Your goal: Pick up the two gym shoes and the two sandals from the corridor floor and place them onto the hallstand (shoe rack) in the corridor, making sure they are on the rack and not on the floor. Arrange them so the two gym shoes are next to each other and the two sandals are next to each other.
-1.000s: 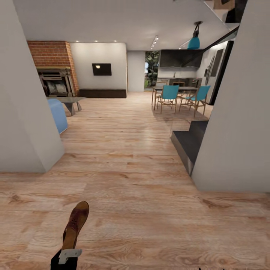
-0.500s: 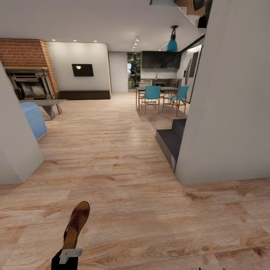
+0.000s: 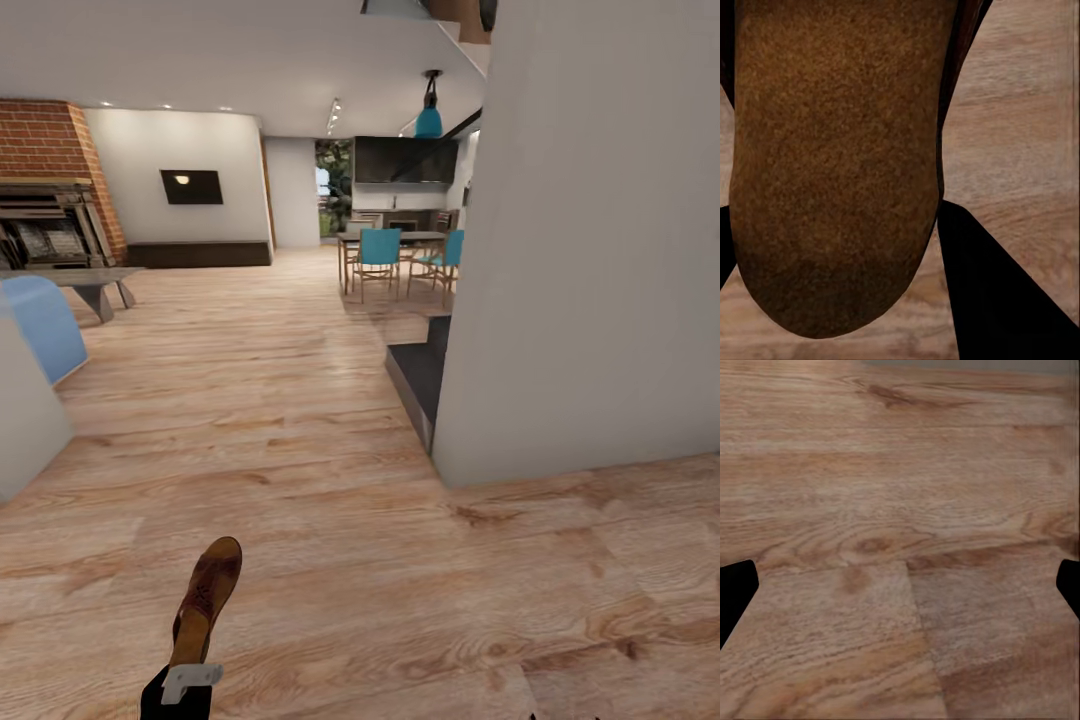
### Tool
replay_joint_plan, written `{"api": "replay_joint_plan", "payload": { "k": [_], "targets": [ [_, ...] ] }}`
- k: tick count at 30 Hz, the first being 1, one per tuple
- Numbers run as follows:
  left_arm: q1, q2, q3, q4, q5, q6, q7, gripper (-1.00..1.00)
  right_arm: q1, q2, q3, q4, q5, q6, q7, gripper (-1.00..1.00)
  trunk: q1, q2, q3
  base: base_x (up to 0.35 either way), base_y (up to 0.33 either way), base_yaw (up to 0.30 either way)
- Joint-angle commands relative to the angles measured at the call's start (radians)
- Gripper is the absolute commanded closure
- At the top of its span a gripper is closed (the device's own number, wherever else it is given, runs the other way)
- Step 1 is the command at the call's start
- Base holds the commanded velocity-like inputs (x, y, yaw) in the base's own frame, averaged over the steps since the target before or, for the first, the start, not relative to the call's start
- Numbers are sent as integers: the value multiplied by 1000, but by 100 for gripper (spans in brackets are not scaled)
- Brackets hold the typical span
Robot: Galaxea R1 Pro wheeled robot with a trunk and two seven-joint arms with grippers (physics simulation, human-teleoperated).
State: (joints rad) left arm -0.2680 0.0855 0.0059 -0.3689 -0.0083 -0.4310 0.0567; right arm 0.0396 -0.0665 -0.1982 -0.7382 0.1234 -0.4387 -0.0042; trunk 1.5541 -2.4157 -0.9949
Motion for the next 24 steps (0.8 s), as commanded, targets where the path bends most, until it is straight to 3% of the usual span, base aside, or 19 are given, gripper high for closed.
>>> {"api": "replay_joint_plan", "payload": {
  "k": [1,24],
  "targets": [
    [0,0,1,0,-4,-3,3,100,0,1,-3,0,10,-2,0,-100,0,0,-1,0,-271,-167],
    [0,-1,2,1,-4,-2,3,100,0,1,-3,-1,10,-2,0,-100,0,0,-1,0,-272,-261]
  ]
}}
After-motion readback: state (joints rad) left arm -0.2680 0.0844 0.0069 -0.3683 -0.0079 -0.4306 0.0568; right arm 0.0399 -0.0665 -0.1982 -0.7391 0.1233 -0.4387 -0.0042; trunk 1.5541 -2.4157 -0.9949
